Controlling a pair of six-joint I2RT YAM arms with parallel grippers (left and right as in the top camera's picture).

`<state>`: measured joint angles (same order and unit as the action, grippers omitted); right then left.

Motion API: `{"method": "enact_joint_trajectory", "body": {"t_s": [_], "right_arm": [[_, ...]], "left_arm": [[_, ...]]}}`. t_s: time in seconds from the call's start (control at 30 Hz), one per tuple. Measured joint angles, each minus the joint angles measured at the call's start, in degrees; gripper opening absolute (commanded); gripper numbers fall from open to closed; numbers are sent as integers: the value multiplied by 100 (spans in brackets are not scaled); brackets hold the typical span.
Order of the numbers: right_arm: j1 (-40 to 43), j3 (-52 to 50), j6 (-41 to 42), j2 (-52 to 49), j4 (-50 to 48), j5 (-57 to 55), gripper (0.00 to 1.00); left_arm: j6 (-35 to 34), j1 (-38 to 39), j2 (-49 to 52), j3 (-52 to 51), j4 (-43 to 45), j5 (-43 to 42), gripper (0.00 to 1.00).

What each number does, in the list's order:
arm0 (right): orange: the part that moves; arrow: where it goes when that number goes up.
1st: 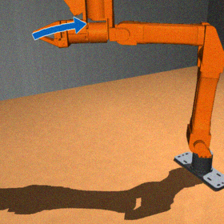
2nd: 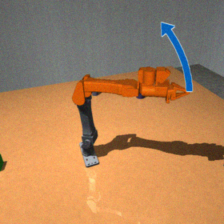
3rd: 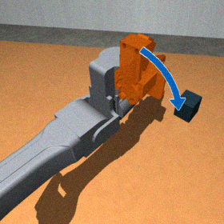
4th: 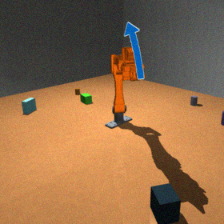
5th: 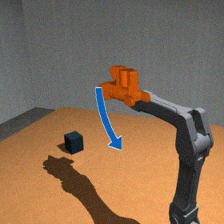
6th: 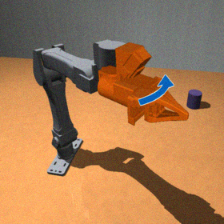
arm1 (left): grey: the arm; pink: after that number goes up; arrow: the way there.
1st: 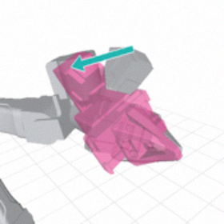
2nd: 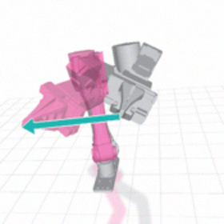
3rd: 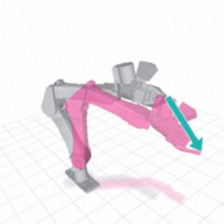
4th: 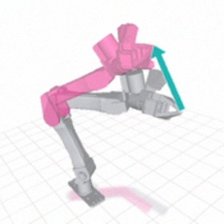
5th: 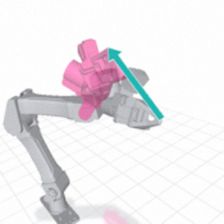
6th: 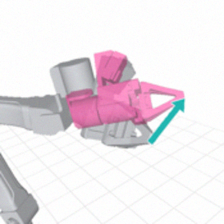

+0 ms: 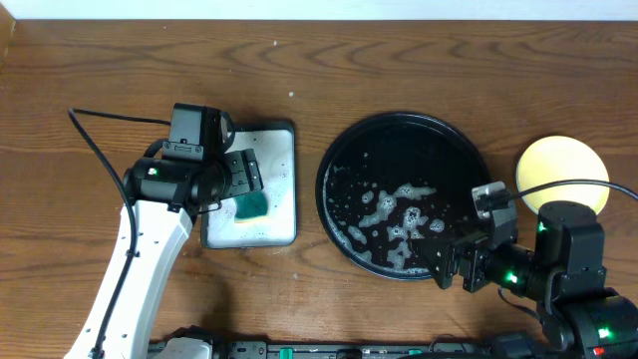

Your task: Clean dirty plates on tray and stack at the side

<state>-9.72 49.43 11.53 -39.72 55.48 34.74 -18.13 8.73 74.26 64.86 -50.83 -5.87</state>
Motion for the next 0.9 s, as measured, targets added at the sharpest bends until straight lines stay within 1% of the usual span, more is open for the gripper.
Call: {"method": "enact_joint_trajectory", "body": {"t_s": [0.1,0.2,0.33,0.47,0.63,0.9], "right_arm": [[0,0,-2,0,-7,-177,99],[0,0,-28,0,-291,-450,99],[-7,0,-348,39,-944,-734,99],[-7,-219,-693,378,-1790,-1226,99],[68,-1298,-881,1493,-2837,-1727,99],[549,-3099,-927,3056,-3595,-1939,99]], "left_arm": [[0,0,0,0,2,0,84],[0,0,0,0,2,2,84],[0,0,0,0,0,2,84],[0,0,0,0,0,0,84],[0,0,0,0,2,0,84],[0,0,0,0,2,2,84]]}}
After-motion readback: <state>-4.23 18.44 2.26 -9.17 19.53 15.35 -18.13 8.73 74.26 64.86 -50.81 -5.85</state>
